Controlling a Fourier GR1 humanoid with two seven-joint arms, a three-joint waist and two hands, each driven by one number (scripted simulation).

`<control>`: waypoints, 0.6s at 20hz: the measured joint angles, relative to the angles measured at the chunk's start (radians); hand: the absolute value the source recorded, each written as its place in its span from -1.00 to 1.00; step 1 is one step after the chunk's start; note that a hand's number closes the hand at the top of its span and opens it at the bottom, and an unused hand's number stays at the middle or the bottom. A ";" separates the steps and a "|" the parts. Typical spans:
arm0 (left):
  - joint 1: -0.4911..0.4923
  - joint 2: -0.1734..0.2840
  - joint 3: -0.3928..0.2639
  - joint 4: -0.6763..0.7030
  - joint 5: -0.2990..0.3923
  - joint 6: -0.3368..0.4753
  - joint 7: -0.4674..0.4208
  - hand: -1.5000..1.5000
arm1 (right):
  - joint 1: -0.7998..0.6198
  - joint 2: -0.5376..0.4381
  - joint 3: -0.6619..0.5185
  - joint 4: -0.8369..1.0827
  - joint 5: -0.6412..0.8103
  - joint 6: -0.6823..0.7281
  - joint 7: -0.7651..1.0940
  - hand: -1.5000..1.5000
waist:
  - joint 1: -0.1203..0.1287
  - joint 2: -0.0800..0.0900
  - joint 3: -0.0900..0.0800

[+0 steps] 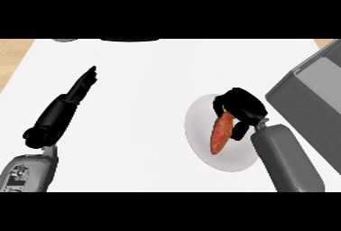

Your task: Pick the sweet potato from the plate and place it in the cardboard box

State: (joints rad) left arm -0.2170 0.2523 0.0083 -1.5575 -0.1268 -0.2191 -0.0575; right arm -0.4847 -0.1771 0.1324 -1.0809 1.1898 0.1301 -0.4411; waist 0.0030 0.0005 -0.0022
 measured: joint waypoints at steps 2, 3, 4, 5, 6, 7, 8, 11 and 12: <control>-0.001 -0.004 -0.001 0.006 -0.004 0.004 -0.005 0.00 | -0.022 0.023 -0.047 0.003 0.000 -0.003 0.104 1.00 | -0.002 0.000 0.001; 0.003 -0.004 0.003 0.004 0.000 0.001 -0.003 0.00 | -0.023 0.027 -0.063 -0.016 -0.001 -0.005 0.140 1.00 | -0.003 -0.001 0.001; 0.003 0.001 0.009 0.006 0.003 -0.002 -0.003 0.00 | -0.030 0.023 -0.079 -0.039 -0.006 0.003 0.166 1.00 | -0.005 -0.002 0.001; 0.003 0.007 0.017 0.012 0.006 -0.008 -0.013 0.00 | -0.043 0.017 -0.092 -0.054 -0.006 0.004 0.184 1.00 | -0.005 -0.002 0.001; 0.010 0.000 0.010 0.003 0.001 -0.005 -0.009 0.00 | -0.063 0.011 -0.102 -0.072 -0.002 0.011 0.208 1.00 | -0.004 -0.002 0.001; -0.007 -0.004 0.013 0.019 0.002 -0.003 -0.005 0.00 | -0.073 0.008 -0.104 -0.096 0.005 0.011 0.228 1.00 | -0.006 -0.002 0.001; 0.015 -0.002 0.011 0.013 0.000 -0.006 -0.018 0.00 | -0.061 0.011 -0.098 -0.139 0.014 0.011 0.251 1.00 | -0.007 -0.003 0.001; 0.006 -0.008 0.012 0.023 -0.007 -0.003 -0.016 0.00 | -0.058 0.007 -0.108 -0.259 0.012 0.048 0.309 1.00 | -0.011 -0.004 0.002; 0.009 -0.001 0.019 0.014 0.001 -0.011 -0.014 0.00 | -0.055 -0.001 -0.126 -0.296 0.003 0.058 0.326 1.00 | -0.011 -0.005 0.001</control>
State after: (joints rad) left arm -0.2079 0.2513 0.0275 -1.5434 -0.1259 -0.2304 -0.0711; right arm -0.5400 -0.1777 0.0067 -1.3774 1.1925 0.1881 -0.1154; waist -0.0084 -0.0046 -0.0007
